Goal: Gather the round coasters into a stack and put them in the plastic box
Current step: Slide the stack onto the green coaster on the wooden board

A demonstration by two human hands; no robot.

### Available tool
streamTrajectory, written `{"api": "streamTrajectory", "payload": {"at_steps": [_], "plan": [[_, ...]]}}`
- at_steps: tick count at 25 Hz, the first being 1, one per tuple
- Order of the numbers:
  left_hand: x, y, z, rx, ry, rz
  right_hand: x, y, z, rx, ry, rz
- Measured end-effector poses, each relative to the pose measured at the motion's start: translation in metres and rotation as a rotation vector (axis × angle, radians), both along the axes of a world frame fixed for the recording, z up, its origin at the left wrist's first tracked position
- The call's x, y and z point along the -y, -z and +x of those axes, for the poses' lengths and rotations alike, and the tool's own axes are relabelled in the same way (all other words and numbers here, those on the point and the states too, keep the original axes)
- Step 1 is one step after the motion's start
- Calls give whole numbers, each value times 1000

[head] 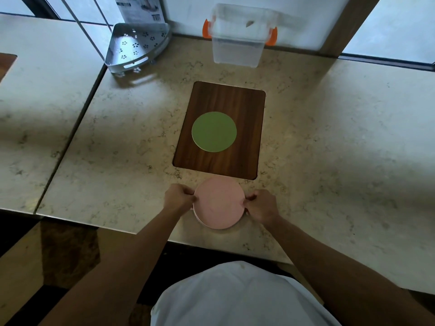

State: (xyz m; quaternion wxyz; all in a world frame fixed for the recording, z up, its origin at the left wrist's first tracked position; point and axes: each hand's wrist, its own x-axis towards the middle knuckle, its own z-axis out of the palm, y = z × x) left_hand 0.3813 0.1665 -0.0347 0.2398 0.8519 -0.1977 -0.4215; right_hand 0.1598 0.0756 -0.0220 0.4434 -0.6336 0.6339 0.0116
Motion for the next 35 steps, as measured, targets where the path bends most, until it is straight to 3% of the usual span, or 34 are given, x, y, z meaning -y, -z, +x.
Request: {"api": "streamTrajectory", "payload": {"at_steps": [5,10,21,35], "plan": [[-3,-1,-16,265,143,-35,-8,1,2,-72,-3,-109],[-1,-1,-23,328,210,14,-15,1,8,-107,4,-120],[6,-1,-25,141,-74,46,-10,1,11,-26,200,51],[71,-35,32,-152,-230,-139,80,-20,49,176,129,34]]}}
